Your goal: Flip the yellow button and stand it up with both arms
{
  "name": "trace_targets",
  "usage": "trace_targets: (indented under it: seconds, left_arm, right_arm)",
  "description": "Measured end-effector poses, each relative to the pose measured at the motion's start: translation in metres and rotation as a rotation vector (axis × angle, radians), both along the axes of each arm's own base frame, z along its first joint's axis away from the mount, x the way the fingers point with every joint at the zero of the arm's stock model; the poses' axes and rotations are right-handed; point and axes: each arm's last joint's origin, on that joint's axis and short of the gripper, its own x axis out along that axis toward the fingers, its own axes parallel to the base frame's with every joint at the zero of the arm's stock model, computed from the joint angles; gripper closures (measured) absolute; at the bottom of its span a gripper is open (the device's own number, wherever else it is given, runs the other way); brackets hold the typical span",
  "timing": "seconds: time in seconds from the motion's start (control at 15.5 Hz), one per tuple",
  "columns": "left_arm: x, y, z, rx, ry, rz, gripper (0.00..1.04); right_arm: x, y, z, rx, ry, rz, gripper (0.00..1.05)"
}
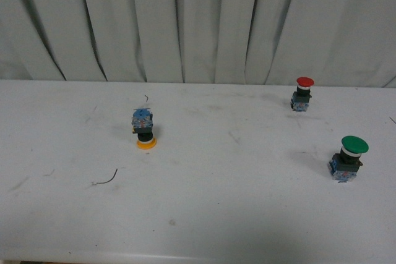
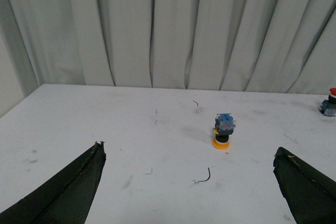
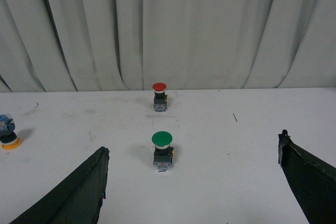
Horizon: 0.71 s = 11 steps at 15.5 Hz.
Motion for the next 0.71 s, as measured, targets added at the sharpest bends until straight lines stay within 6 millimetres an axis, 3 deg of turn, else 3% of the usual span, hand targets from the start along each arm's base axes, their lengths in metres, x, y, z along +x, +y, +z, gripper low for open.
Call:
trace_targets:
  seconds: [0.71]
  left_arm:
    - [0.0,0.0,0.0,0.0,0.0,0.0,0.07]
  right_arm:
    - [0.0,0.0,0.0,0.0,0.0,0.0,0.07]
